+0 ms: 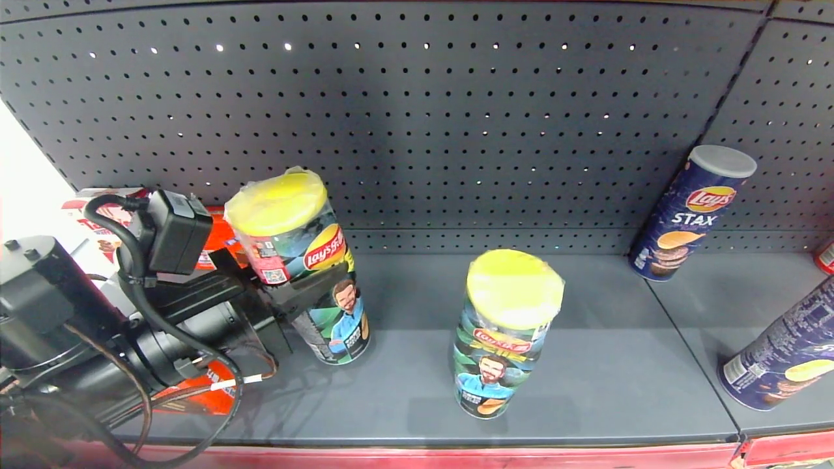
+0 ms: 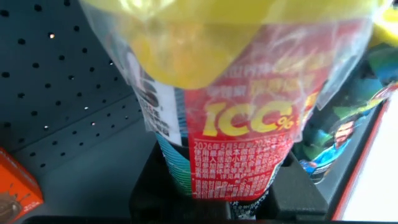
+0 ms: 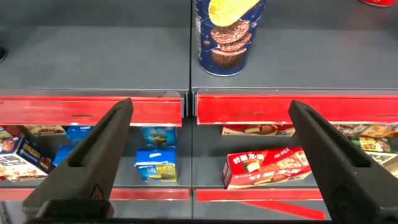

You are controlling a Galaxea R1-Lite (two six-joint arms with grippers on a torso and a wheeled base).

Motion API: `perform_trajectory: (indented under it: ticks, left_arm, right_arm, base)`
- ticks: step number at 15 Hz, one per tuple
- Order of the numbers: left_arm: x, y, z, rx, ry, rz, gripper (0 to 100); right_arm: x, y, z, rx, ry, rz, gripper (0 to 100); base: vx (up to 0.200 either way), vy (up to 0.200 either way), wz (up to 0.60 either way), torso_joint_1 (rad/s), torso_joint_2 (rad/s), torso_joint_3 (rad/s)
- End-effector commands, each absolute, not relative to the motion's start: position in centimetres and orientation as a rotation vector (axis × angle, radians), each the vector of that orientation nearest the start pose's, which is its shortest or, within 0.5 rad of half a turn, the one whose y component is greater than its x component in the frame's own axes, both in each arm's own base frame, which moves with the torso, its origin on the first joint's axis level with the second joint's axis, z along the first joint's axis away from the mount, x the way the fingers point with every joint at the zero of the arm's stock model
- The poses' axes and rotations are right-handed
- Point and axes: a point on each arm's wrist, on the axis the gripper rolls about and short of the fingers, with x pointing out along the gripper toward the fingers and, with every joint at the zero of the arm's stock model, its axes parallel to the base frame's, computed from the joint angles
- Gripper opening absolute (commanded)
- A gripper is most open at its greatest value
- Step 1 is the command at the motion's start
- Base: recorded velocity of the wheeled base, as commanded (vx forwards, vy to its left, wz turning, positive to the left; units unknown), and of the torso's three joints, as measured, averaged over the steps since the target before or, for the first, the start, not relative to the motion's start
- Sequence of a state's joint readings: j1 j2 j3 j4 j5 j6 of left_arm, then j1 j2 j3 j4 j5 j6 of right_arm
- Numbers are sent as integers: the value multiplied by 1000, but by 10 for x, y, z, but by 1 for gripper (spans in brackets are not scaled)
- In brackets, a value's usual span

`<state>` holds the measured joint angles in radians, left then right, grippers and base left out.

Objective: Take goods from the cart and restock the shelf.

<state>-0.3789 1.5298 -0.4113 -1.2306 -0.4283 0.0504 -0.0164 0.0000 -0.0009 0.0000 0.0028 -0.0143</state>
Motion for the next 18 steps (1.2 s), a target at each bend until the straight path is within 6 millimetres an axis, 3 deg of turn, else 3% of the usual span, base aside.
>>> perform_trajectory:
  ticks: [1,7,11,13,15,18]
  left_arm:
    - [218,-96,181,54,-112,-802,0]
    - [236,-111,190,58,-136,-938,0]
    - [270,-136,230,51,-156,-1003,0]
    - [288,-139,242,53,-117,-1100,0]
    - [303,-141,252,51,-65,-1231,0]
    - [324,-151,248,54,-24,-1241,0]
  right_arm:
    - [-23,0,76,-14,0,-14,100]
    - [-23,0,76,-14,2,-14,100]
    - [-23,0,76,-14,2,-14,100]
    - [-23,0,76,-14,2,-14,100]
    - [-23,0,76,-14,2,-14,100]
    - [-23,0,76,-14,2,-14,100]
  base:
    - [0,0,0,0,0,0]
    - [0,0,0,0,0,0]
    - [0,0,0,0,0,0]
    - [0,0,0,0,0,0]
    - [0,0,0,0,0,0]
    - [0,0,0,0,0,0]
